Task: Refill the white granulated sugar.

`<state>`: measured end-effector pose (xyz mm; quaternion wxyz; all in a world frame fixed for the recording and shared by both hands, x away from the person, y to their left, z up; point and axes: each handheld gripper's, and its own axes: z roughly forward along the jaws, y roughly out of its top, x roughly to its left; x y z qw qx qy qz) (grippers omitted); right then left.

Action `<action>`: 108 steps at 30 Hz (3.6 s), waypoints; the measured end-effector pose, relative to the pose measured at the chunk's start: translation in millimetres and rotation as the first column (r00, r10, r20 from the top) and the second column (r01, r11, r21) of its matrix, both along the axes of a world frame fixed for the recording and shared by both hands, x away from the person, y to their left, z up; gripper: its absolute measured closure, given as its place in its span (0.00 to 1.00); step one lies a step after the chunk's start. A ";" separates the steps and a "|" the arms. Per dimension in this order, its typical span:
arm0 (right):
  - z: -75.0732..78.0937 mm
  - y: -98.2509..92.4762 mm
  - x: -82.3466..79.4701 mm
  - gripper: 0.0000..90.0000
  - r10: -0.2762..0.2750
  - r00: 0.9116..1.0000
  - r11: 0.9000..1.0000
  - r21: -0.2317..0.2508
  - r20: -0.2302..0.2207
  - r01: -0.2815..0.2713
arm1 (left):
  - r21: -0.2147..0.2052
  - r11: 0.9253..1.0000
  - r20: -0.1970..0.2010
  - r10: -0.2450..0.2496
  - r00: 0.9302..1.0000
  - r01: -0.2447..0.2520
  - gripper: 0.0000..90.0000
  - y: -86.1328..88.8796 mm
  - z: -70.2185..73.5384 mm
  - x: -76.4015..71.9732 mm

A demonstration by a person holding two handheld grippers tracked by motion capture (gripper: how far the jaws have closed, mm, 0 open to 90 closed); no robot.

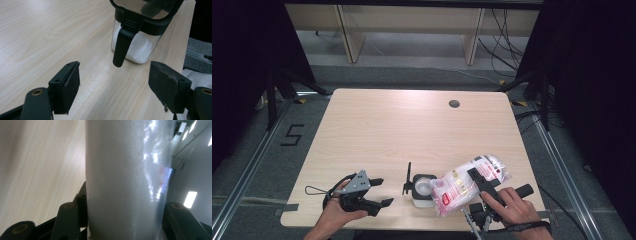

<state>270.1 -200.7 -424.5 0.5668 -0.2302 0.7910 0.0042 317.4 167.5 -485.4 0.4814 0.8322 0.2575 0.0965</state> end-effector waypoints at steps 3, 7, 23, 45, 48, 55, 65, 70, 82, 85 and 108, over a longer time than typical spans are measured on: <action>-0.1 1.1 -1.3 0.58 -0.028 1.000 0.999 -0.027 0.001 0.028 | -0.010 1.000 -0.002 0.003 1.000 -0.003 0.28 -0.6 -0.2 -0.4; -2.0 2.7 -0.9 0.58 -0.019 1.000 0.999 -0.039 0.011 0.019 | -0.001 1.000 -0.012 0.013 1.000 -0.013 0.28 -0.8 -0.3 -1.2; -1.8 9.7 -4.8 0.60 0.031 0.998 0.996 -0.081 0.058 -0.026 | -0.007 1.000 0.003 -0.003 1.000 0.003 0.28 -0.2 0.1 0.1; -0.8 5.8 -7.1 0.60 0.035 0.998 0.998 -0.044 0.054 -0.033 | -0.005 1.000 -0.001 0.002 1.000 -0.002 0.28 0.3 0.3 -0.3; -0.5 6.1 -6.7 0.61 0.055 0.997 0.997 -0.048 0.060 -0.052 | -0.008 1.000 -0.003 0.004 1.000 -0.004 0.28 0.1 0.2 -0.4; -2.3 5.5 -5.6 0.61 0.041 0.998 0.999 -0.034 0.041 -0.040 | -0.008 1.000 -0.002 0.004 1.000 -0.004 0.28 0.2 0.2 -0.4; -5.9 7.8 -5.7 0.61 0.022 0.999 0.999 -0.035 0.037 -0.020 | 0.006 1.000 0.005 -0.010 1.000 0.010 0.28 0.7 0.2 0.7; -5.6 7.7 -5.0 0.61 0.024 0.999 0.999 -0.041 0.039 -0.022 | -0.001 1.000 -0.003 -0.001 1.000 0.001 0.28 0.5 -0.1 0.2; -7.0 7.6 -5.3 0.61 0.014 0.999 0.999 -0.036 0.043 -0.012 | -0.004 1.000 -0.002 0.003 1.000 -0.003 0.28 0.5 0.4 -0.4; -6.7 7.8 -4.8 0.61 0.019 0.999 0.999 -0.042 0.046 -0.017 | -0.004 1.000 -0.001 0.002 1.000 -0.002 0.28 0.5 0.4 -0.4; -11.6 9.4 -4.7 0.61 0.021 0.994 0.996 -0.084 0.103 -0.013 | 0.002 1.000 -0.001 0.001 1.000 -0.001 0.28 0.8 0.5 -0.4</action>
